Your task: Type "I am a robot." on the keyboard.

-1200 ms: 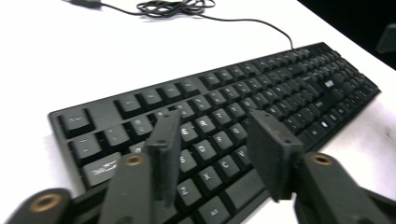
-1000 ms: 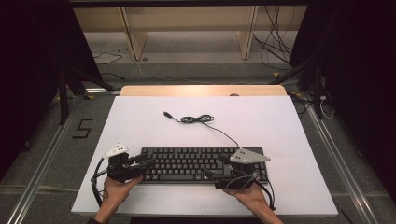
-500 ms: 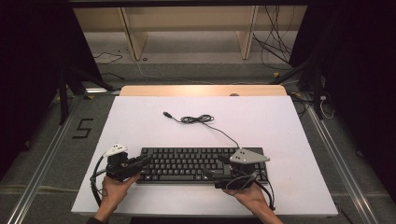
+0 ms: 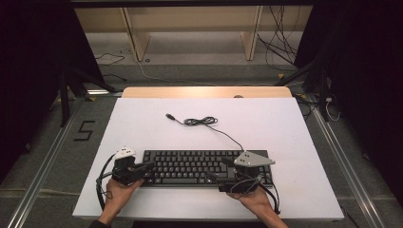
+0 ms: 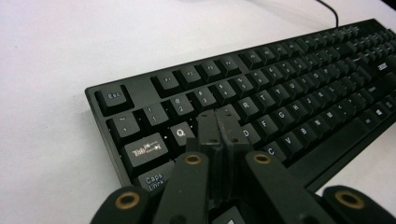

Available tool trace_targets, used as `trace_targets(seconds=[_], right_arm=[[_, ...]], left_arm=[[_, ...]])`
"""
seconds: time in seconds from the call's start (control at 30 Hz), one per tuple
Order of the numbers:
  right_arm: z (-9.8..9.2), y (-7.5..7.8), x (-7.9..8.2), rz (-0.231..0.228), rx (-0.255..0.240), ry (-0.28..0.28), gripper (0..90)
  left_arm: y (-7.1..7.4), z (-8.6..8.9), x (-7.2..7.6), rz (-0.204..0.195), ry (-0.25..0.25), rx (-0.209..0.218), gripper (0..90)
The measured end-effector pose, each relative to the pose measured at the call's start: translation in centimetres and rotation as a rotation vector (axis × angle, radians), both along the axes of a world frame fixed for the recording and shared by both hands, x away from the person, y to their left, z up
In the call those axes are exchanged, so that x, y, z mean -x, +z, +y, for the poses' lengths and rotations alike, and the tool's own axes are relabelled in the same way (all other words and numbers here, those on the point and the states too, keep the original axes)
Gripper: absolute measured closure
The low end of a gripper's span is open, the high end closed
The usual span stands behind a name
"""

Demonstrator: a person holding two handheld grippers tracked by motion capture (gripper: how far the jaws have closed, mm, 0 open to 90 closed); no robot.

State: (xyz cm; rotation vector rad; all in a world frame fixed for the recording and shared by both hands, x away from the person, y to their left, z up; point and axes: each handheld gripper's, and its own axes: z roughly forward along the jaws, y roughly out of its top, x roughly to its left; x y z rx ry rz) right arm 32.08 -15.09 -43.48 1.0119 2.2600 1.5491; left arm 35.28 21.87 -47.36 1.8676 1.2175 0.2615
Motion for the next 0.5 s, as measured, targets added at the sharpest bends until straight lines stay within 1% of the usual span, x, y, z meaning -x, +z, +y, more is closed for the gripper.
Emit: trace_targets(seconds=[0.37, 0.5], right_arm=[[0.01, -0.01, 0.00, 0.001, 0.000, 0.001, 25.2], [0.03, -0.01, 0.00, 0.002, 0.001, 0.001, 25.2]], left_arm=[[-0.35, -0.22, -0.16, 0.014, -0.008, -0.029, 88.9], [-0.53, -0.26, -0.26, 0.021, -0.001, -0.038, 88.9]])
